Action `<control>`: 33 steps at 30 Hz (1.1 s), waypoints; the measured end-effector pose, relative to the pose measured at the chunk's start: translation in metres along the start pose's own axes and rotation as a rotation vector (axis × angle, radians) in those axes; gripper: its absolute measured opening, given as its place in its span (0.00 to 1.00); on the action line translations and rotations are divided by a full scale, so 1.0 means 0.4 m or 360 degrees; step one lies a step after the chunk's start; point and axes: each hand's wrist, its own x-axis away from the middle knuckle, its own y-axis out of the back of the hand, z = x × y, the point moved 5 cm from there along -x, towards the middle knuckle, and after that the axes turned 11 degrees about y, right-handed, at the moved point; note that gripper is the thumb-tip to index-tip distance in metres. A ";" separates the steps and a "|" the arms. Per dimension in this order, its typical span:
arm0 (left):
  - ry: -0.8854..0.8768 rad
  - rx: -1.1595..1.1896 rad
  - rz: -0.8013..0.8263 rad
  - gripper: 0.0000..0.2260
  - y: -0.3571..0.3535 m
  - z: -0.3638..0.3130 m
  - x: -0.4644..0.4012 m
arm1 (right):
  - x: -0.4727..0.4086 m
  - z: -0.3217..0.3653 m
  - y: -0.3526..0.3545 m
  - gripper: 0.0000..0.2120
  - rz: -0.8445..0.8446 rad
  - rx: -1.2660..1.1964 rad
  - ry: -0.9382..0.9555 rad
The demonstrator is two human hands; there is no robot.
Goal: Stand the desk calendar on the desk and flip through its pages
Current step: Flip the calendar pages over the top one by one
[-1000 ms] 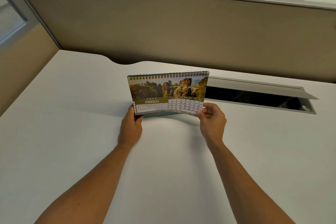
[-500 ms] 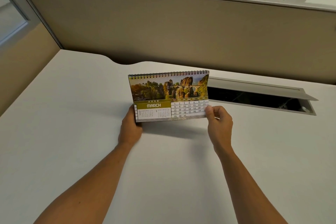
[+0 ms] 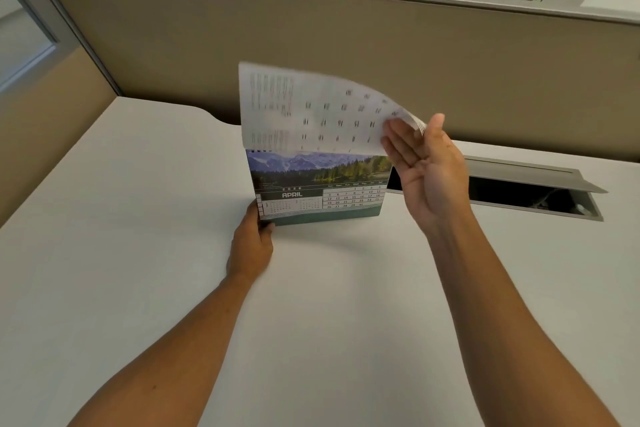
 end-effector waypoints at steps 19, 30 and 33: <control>0.0034 -0.0032 -0.0042 0.19 -0.004 0.002 0.000 | 0.024 -0.145 0.140 0.26 -0.0098 0.1186 0.0059; 0.0055 -0.0042 -0.0046 0.19 -0.002 0.000 0.001 | 0.094 -0.196 0.191 0.19 -0.0303 0.1406 -0.0068; 0.0047 -0.0052 -0.0054 0.19 -0.001 -0.003 0.001 | 0.093 -0.184 0.195 0.16 -0.0342 0.1436 -0.0052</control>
